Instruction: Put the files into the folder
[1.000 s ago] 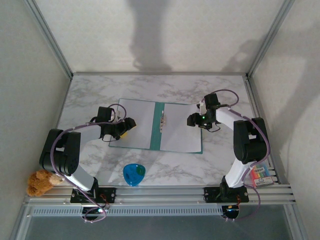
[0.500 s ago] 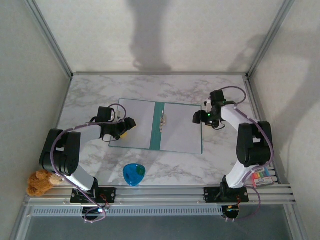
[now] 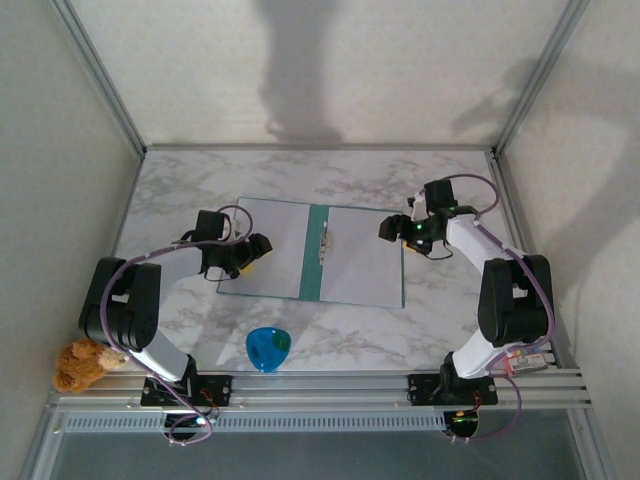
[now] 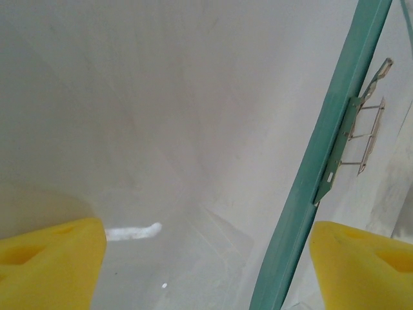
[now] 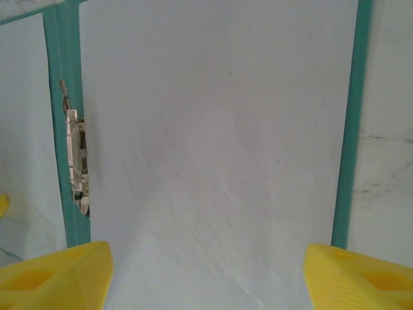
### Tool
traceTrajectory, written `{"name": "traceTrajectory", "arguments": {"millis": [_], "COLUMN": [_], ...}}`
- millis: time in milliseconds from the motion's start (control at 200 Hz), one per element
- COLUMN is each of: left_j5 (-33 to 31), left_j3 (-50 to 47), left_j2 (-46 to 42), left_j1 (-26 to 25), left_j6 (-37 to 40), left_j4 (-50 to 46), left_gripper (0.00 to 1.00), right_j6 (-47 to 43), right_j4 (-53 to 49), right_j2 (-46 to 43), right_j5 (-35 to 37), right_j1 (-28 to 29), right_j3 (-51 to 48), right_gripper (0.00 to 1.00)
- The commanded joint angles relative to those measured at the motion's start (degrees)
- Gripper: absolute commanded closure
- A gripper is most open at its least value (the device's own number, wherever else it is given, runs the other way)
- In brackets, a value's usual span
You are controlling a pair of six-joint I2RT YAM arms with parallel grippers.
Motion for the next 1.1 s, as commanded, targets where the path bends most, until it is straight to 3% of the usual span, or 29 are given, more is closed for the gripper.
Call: {"name": "traceTrajectory", "arguments": {"millis": [0, 180, 376, 521, 1097], "left_j5": [-3.4, -6.4, -10.4, -18.0, -13.9], "left_j3": [3.0, 5.0, 5.9, 6.1, -4.3], "left_j2": [-0.6, -2.8, -5.5, -5.9, -6.0], "left_j1": [-1.1, -3.0, -3.2, -3.0, -5.6], "left_j6": [0.3, -1.1, -1.0, -0.1, -4.1], "left_j4": [-3.9, -6.3, -9.6, -13.1, -5.8], "left_gripper": [0.14, 0.05, 0.04, 0.04, 0.09], "right_j6": [1.7, 1.9, 1.4, 1.2, 0.4], "right_j4": [2.3, 4.1, 3.9, 4.3, 4.4], "right_j2": [-2.8, -3.4, -3.6, -3.8, -3.4], "right_j5": [-1.6, -2.3, -2.8, -3.6, -5.5], "right_j1": [0.4, 0.4, 0.5, 0.5, 0.4], "right_j3": [-0.9, -1.6, -1.1, -0.9, -1.0], "right_gripper": [0.22, 0.22, 0.21, 0.21, 0.21]}}
